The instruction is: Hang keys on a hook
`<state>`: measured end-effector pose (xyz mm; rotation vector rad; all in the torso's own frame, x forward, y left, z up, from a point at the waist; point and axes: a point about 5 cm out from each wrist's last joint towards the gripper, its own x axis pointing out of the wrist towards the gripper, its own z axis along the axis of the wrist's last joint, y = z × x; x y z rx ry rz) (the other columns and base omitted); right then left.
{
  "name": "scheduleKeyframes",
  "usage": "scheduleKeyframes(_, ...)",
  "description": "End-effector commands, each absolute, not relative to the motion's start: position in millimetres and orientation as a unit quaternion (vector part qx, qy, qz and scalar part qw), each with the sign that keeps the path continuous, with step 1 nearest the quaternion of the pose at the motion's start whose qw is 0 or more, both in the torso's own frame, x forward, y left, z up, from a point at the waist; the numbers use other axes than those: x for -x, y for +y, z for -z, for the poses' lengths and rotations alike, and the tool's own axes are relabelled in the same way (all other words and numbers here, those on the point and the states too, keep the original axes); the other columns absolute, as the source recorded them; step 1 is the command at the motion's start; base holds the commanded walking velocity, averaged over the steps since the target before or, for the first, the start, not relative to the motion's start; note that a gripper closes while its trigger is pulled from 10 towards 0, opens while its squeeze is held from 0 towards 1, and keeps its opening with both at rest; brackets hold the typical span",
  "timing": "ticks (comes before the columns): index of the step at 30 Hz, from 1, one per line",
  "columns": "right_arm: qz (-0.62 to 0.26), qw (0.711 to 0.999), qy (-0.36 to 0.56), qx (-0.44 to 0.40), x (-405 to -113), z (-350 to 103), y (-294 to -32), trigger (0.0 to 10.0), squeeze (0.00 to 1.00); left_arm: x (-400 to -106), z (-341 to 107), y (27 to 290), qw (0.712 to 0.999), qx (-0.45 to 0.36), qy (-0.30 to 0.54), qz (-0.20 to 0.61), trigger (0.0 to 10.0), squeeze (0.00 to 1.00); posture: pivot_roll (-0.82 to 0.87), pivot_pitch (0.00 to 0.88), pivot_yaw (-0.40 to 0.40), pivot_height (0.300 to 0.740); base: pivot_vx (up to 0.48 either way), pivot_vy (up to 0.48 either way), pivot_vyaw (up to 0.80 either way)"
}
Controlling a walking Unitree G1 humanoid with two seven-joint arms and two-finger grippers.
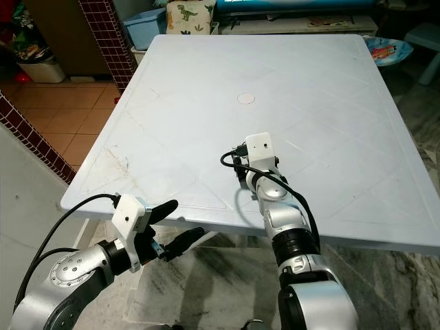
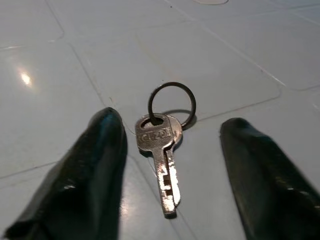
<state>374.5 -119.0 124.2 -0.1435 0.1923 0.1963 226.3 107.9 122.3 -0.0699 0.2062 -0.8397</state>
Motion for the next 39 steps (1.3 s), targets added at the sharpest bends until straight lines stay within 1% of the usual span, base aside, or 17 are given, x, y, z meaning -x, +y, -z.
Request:
scheduleKeyframes(1, -0.129, 0.982, 0.123, 0.060, -369, -112, -103, 0.0, 0.00, -225, -124, 109, 0.909, 0.025, 0.100, 0.405, 10.0, 0.00, 0.09, 0.150, 0.092, 0.740, 0.000, 0.000, 0.00)
scheduleKeyframes(5, -0.139, 0.980, 0.134, 0.057, -366, -106, -98, 0.0, 0.00, -225, -124, 108, 0.908, 0.027, 0.100, 0.406, 10.0, 0.00, 0.09, 0.152, 0.092, 0.740, 0.000, 0.000, 0.00)
scheduleKeyframes(7, -0.149, 0.979, 0.133, 0.042, -365, -107, -91, 0.0, 0.00, -225, -124, 107, 0.908, 0.027, 0.100, 0.405, 10.0, 0.00, 0.09, 0.153, 0.091, 0.740, 0.000, 0.000, 0.00)
scheduleKeyframes(19, -0.171, 0.974, 0.144, 0.047, -356, -103, -70, 0.0, 0.00, -226, -124, 106, 0.909, 0.029, 0.099, 0.404, 10.0, 0.00, 0.09, 0.153, 0.090, 0.740, 0.000, 0.000, 0.00)
scheduleKeyframes(35, -0.135, 0.976, 0.147, 0.086, -357, -105, -80, 0.0, 0.00, -228, -125, 106, 0.911, 0.029, 0.096, 0.400, 10.0, 0.00, 0.08, 0.150, 0.089, 0.740, 0.000, 0.000, 0.00)
scheduleKeyframes(38, -0.118, 0.977, 0.137, 0.111, -359, -109, -84, 0.0, 0.00, -230, -125, 106, 0.914, 0.028, 0.092, 0.395, 10.0, 0.00, 0.08, 0.144, 0.088, 0.740, 0.000, 0.000, 0.00)
scheduleKeyframes(39, -0.107, 0.977, 0.119, 0.140, -361, -115, -86, 0.0, 0.00, -231, -126, 107, 0.916, 0.026, 0.088, 0.390, 10.0, 0.00, 0.08, 0.142, 0.088, 0.740, 0.000, 0.000, 0.00)
